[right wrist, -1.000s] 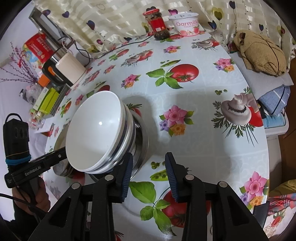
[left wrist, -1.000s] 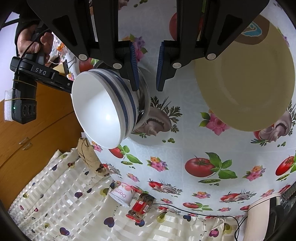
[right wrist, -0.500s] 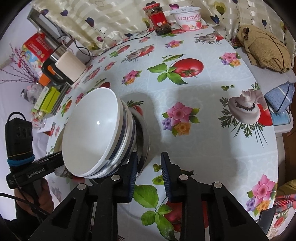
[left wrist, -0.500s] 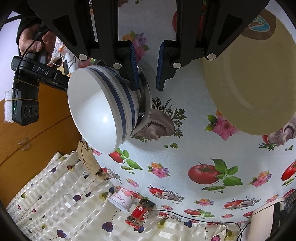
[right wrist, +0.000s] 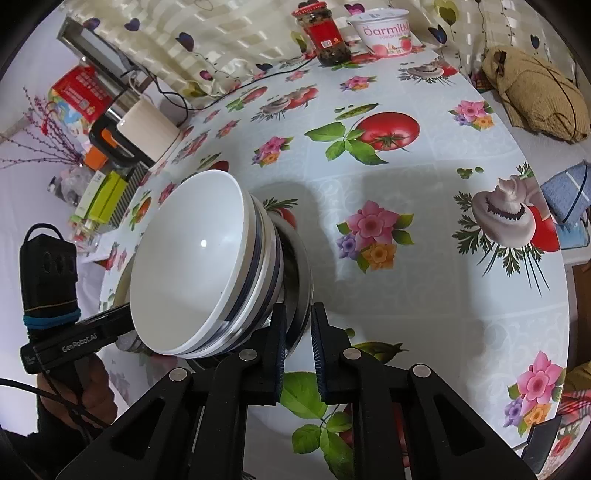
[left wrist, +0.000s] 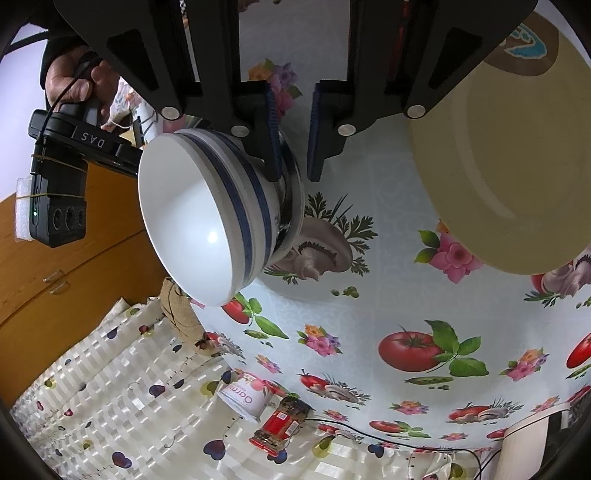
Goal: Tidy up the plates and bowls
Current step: 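Lift the bowl stack off the table with both grippers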
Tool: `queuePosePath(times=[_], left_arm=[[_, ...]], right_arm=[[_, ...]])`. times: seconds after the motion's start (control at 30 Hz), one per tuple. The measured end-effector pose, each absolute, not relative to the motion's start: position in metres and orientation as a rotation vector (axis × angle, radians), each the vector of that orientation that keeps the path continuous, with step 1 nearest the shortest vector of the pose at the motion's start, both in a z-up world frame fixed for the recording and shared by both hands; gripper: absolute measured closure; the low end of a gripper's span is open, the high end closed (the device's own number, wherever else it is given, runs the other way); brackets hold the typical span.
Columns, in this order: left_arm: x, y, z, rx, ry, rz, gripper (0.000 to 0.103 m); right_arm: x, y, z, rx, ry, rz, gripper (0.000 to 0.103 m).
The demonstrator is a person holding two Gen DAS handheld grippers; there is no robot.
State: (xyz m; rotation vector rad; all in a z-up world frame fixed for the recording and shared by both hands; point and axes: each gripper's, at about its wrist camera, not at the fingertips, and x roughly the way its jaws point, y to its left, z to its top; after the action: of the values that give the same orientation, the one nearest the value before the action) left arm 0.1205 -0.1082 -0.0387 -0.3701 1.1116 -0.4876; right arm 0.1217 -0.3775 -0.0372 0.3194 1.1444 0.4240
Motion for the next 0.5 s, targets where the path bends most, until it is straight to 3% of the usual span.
queuePosePath(times=[0.5], left_arm=[[0.1226,-0.1145,-0.0368,-0.313,1.087,-0.476,0.091]], right_arm=[[0.1231,-0.3780,-0.0387,0.348,1.139,0.426,0.089]])
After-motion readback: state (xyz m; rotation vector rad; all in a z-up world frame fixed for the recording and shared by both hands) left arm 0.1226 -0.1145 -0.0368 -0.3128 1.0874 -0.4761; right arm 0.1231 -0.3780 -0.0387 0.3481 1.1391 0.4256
